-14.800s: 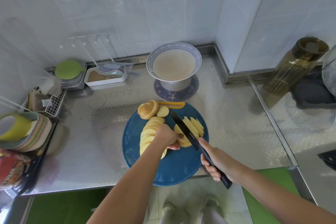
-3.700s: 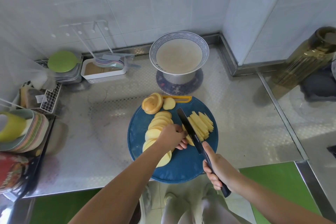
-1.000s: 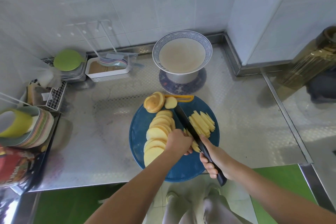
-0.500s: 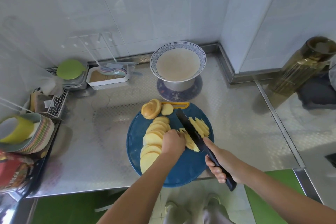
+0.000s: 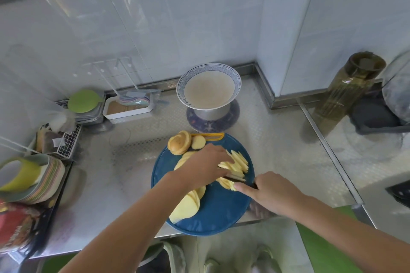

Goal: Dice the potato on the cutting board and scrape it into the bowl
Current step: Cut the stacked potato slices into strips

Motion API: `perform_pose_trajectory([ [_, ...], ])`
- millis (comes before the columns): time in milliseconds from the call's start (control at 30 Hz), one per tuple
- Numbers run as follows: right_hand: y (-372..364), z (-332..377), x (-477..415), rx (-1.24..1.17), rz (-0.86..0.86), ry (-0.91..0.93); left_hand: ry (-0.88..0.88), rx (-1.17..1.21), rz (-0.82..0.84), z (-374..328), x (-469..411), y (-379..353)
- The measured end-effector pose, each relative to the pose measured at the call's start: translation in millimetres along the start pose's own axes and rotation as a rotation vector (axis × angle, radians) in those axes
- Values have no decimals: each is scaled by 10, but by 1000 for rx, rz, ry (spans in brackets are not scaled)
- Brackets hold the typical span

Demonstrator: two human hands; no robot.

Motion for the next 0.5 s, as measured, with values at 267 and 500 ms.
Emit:
perform_pose_trajectory([
  [267,79,4,15,280,-43,70,-7,-29,164,38,-1,-263],
  [500,74,-7,-35,268,-7,33,-40,-58,146,-53,18,-251],
])
Point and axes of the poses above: each hand's wrist, its own x-axis away from the middle knuckle, its own y-axis out of the back of the hand, z = x × y, the point moved 6 cm from there along -x, towards the middle knuckle, and after that the axes turned 11 degrees about -x, right-handed, at the moved point
